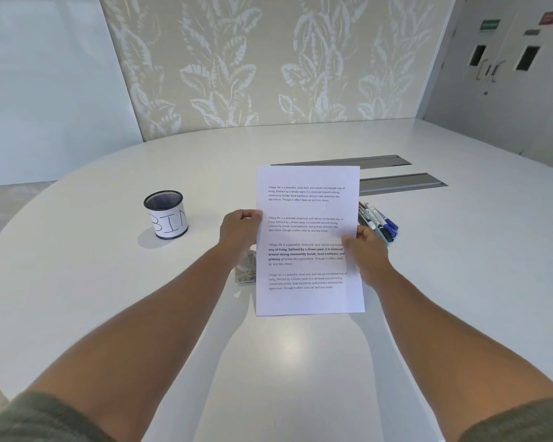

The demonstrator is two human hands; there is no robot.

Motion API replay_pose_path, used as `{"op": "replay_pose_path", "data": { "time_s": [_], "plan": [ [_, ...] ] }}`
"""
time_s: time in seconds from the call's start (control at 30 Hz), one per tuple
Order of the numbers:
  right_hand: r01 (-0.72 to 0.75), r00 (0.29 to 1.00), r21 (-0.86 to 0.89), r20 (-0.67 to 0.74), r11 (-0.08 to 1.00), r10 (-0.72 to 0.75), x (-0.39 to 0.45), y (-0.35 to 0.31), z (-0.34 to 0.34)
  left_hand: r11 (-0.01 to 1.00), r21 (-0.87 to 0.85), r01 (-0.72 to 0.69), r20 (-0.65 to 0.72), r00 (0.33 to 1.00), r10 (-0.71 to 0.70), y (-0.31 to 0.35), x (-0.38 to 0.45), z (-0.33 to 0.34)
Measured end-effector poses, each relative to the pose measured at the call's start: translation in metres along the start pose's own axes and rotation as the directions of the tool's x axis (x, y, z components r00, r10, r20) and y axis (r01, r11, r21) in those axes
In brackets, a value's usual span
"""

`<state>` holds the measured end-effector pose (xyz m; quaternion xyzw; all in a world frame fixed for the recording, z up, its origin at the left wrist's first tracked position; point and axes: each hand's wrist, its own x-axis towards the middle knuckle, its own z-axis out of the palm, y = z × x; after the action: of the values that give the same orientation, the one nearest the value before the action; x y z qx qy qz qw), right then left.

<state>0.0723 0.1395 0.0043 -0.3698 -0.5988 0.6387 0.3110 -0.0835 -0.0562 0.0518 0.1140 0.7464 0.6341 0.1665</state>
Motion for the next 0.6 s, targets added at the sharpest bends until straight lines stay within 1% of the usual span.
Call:
{"op": "replay_pose_path", "data": {
  "time_s": [0.07,0.1,0.17,0.23,0.33,0.4,0.5,0.6],
  "plan": [
    [0.001,1.0,0.015,-0.012,1.0,-0.001,-0.001,-0.003,0.0,0.992,-0.116,0.047,0.061,0.997,-0.04,0.001,-0.002,0.001],
    [0.002,1.0,0.023,-0.024,1.0,-0.002,-0.001,-0.006,0.0,0.99,-0.121,0.067,0.117,0.992,-0.053,0.001,-0.003,0.001],
    [-0.004,0.998,0.039,-0.055,0.999,0.006,-0.001,-0.013,0.001,0.996,-0.039,0.076,0.224,0.972,-0.065,-0.001,-0.005,0.001],
    [0.006,0.996,0.05,-0.09,0.999,-0.001,-0.001,-0.023,0.003,0.998,0.043,0.043,0.269,0.962,-0.053,0.0,-0.007,0.004],
    [0.104,0.983,-0.006,-0.15,0.995,-0.104,-0.003,-0.039,0.008,0.997,0.068,-0.034,0.223,0.975,0.018,0.008,-0.009,0.014],
    [0.196,0.96,-0.08,-0.187,0.977,-0.207,-0.003,-0.049,0.013,0.99,0.077,-0.119,0.159,0.982,0.106,0.016,-0.011,0.022],
    [0.333,0.902,-0.187,-0.221,0.924,-0.37,-0.004,-0.062,0.019,0.958,0.105,-0.266,0.072,0.963,0.259,0.028,-0.012,0.034],
    [0.419,0.862,-0.197,-0.222,0.886,-0.457,-0.006,-0.074,0.023,0.931,0.1,-0.351,0.016,0.936,0.351,0.035,-0.013,0.042]
  ]
}}
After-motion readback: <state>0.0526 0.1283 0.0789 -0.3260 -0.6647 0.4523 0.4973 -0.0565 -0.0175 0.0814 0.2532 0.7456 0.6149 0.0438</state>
